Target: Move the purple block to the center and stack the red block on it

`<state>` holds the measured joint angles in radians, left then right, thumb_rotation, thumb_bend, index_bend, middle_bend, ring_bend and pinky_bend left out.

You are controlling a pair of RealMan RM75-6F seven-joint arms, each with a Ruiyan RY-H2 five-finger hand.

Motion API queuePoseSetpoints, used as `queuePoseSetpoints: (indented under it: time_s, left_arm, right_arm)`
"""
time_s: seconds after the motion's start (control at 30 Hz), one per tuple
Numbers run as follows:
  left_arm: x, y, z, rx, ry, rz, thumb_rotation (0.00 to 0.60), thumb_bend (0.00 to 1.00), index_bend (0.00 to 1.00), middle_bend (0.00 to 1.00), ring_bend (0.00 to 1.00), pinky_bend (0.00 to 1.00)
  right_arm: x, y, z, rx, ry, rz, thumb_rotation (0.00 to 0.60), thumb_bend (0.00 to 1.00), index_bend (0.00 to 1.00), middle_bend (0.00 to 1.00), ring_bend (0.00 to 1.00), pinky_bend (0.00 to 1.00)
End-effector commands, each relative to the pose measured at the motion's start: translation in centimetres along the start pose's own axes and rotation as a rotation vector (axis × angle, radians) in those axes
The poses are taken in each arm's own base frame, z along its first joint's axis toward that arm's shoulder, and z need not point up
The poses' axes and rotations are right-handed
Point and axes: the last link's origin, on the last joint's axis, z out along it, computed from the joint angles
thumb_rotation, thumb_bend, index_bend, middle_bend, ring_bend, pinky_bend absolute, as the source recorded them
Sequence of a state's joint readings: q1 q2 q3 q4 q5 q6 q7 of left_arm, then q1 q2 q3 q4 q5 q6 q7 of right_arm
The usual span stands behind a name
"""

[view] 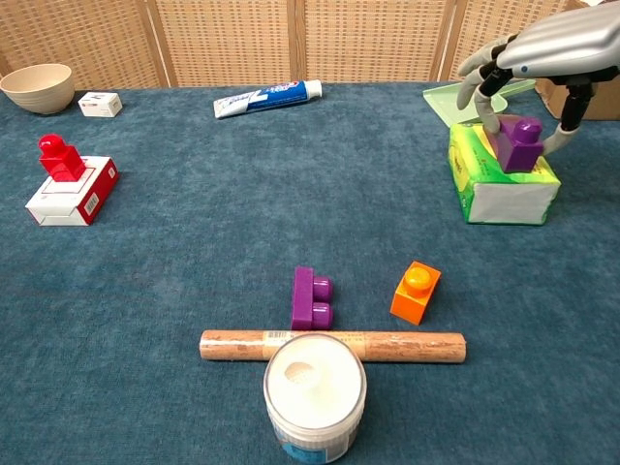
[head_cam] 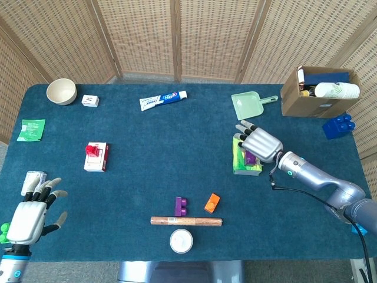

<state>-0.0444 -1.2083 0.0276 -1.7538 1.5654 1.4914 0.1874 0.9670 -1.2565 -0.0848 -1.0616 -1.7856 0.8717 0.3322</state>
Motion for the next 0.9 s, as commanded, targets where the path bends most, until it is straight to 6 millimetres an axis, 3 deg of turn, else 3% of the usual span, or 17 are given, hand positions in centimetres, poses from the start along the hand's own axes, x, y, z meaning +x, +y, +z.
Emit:
queuePoseSetpoints:
  time_s: [0.03, 0.57, 0.9]
  left_arm:
    - [0.0, -0.1, 0.0, 0.001, 0.0, 0.0, 0.6, 0.38, 0.34, 0.17, 0.17, 0.0]
    - [-0.2, -0.5, 0.1, 0.004, -0.008, -0.007, 0.6, 0.38, 0.34, 0.17, 0.17, 0.0]
    - [-0.2, -0.7, 0.1, 0.001, -0.006, -0.006, 0.6, 0.38, 0.34, 0.17, 0.17, 0.0]
  right_arm:
    - [-0.1, -0.1, 0.0, -0.001, -0.004, -0.001, 0.6, 0.0, 0.47, 0.22, 0.0, 0.03]
    - [0.1, -0.9, 0.3, -0.007, -0.002, 0.009, 0.6, 0.01, 0.61, 0.24, 0.03, 0.04]
    - [1.0, -1.5, -0.1, -0.004, 0.028, 0.021, 0.6, 0.02, 0.63, 0.25, 0.05, 0.04]
